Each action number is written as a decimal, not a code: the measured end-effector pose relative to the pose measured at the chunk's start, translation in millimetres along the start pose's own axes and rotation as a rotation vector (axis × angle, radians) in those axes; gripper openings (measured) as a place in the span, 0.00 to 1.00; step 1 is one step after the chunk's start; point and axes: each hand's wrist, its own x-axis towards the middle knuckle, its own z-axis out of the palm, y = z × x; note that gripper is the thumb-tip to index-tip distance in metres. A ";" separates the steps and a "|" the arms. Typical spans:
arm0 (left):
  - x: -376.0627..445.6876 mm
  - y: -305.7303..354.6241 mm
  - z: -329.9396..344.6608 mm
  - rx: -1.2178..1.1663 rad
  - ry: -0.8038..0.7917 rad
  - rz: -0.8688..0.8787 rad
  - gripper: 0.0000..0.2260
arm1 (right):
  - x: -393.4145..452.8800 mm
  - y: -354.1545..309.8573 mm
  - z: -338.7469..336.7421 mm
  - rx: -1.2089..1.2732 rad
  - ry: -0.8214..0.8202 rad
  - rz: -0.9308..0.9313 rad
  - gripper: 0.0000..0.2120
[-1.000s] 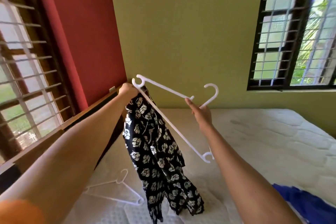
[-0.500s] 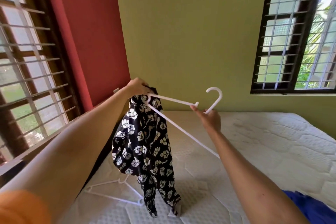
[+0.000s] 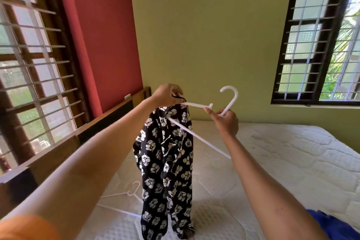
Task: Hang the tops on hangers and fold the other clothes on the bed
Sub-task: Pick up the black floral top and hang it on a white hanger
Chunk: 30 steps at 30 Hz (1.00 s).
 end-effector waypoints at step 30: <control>4.9 45.0 17.6 0.293 0.085 0.109 0.12 | 12.5 -25.3 2.6 0.286 -0.218 -0.071 0.15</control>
